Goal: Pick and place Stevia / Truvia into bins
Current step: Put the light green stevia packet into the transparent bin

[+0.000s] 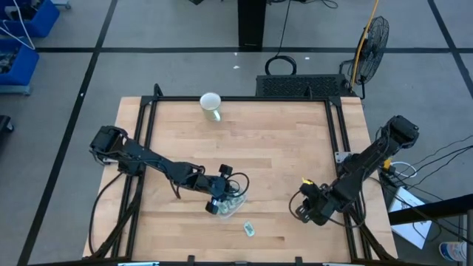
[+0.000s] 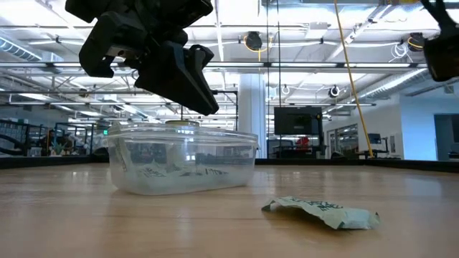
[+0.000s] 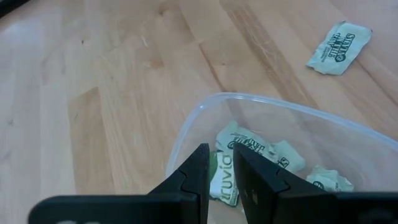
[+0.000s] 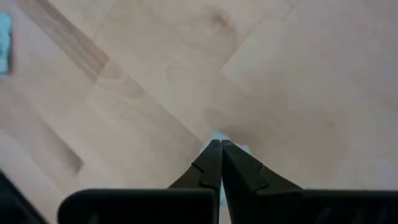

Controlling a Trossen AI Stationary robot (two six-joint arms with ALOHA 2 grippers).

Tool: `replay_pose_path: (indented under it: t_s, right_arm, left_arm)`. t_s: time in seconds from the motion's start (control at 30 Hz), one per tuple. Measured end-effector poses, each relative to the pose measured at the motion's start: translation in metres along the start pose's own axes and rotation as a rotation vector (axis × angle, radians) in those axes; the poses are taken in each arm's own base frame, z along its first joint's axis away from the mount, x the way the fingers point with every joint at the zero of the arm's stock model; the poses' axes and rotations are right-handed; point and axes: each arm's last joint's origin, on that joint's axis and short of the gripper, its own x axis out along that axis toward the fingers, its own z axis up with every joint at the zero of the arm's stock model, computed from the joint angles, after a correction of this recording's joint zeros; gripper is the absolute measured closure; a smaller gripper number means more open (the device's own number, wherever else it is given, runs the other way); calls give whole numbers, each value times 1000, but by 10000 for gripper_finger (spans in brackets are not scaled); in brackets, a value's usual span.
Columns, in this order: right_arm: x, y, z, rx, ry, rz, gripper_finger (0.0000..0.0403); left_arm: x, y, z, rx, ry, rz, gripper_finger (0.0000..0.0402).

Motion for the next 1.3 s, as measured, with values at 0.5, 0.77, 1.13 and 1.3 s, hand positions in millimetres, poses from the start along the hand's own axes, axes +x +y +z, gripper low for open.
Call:
replay_pose_path:
  t_s: [0.5, 0.77, 1.13, 1.3]
  right_arm:
    - [-1, 0, -5, -31, -11, 5, 402]
    - [-1, 0, -5, -35, -11, 7, 402]
    - [-1, 2, -5, -88, -10, 26, 402]
    - [-1, 2, -5, -79, -10, 29, 402]
  left_arm:
    - [0, 0, 2, -2, -17, 4, 325]
    - [0, 4, 7, -36, -54, 134, 325]
    - [-3, 40, 17, -229, -173, 594, 325]
    - [-3, 46, 18, -246, -197, 583, 325]
